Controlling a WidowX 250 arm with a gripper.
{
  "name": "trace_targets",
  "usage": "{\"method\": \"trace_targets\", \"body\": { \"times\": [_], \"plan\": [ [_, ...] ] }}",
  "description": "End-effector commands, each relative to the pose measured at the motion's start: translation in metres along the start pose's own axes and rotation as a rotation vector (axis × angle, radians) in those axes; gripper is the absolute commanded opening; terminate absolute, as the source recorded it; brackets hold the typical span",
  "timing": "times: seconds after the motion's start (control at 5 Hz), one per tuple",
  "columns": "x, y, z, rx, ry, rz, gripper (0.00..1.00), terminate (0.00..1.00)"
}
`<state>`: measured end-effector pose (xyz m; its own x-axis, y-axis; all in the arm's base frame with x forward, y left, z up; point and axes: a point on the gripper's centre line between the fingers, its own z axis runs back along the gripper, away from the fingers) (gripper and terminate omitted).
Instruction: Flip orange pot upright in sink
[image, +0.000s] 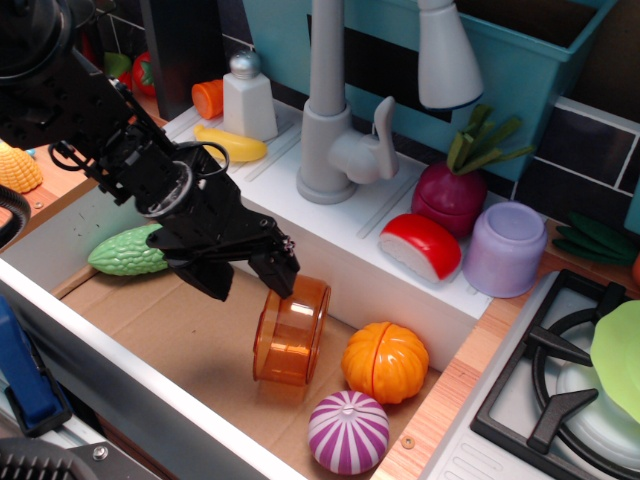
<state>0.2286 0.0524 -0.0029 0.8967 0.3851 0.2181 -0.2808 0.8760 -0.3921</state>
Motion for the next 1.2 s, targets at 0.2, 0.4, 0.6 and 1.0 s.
{"method": "trace_targets", "body": {
  "times": [0.2,0.4,0.6,1.0],
  "plan": [
    [0.020,-0.027,-0.011,-0.096,-0.047,0.015,1.00,0.00],
    [0.018,-0.041,-0.020,-0.102,-0.061,0.036,1.00,0.00],
    [0.012,-0.045,-0.030,-0.089,-0.064,0.053,0.00,0.00],
    [0.014,-0.048,-0.024,0.101,0.025,-0.107,0.00,0.00]
  ]
}}
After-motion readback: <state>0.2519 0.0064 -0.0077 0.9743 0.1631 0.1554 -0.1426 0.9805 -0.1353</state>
